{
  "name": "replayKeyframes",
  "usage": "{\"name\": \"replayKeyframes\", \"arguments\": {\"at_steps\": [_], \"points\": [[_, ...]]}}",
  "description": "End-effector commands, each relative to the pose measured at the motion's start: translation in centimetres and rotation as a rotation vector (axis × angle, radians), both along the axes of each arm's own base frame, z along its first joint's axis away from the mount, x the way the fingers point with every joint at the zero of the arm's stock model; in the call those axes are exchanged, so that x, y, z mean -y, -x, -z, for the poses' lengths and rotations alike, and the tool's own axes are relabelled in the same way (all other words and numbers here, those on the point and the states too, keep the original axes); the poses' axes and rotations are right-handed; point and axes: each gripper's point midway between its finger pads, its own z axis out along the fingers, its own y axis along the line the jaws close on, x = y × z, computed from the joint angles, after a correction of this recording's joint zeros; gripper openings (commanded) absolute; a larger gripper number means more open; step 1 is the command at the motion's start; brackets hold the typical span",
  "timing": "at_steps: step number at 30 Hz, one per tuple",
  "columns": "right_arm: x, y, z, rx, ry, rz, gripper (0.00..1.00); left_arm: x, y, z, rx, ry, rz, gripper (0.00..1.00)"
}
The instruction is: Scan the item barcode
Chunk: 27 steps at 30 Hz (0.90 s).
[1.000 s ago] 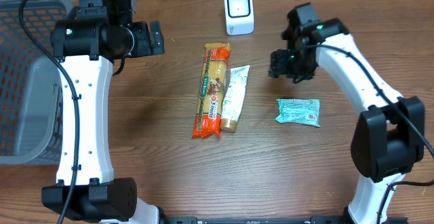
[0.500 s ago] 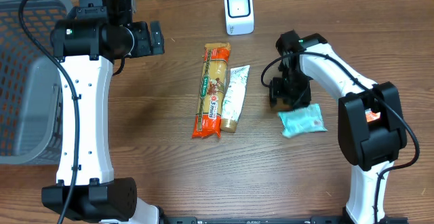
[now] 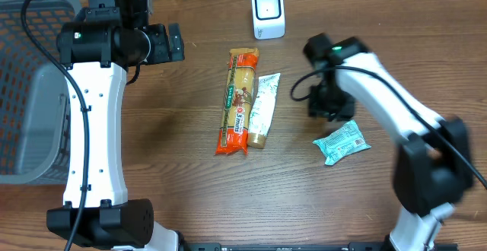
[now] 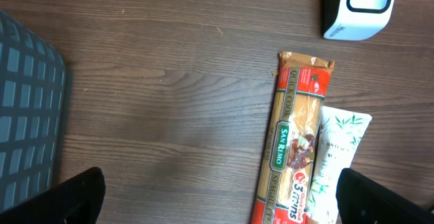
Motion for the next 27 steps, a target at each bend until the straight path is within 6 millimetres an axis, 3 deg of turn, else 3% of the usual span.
{"name": "replayKeyframes", "arguments": {"at_steps": [1,3,6,14,20,27], "points": [[6.3,0.6,-6.0,0.182,0.209,0.283,0.52,-0.2,-0.1,0.1,-0.001,-0.013,0.007,1.0],[7.7,2.1,-5.9,0.128,0.251,0.314,0.52,-0.2,-0.1,0.1,-0.001,-0.013,0.007,1.0],[9.0,3.9,-4.0,0.044,0.282,0.334,0.52,-0.2,-0.1,0.1,-0.001,-0.013,0.007,1.0],[10.3,7.7,4.4,-0.115,0.181,0.39,0.51,-0.2,-0.1,0.1,-0.001,-0.013,0.007,1.0],[11.0,7.2,6.1,-0.085,0.158,0.403,0.5,-0.2,-0.1,0.1,-0.001,-0.013,0.007,1.0],[9.4,7.2,8.6,-0.095,0.055,0.342,0.53,-0.2,-0.1,0.1,-0.001,-0.013,0.007,1.0]]}}
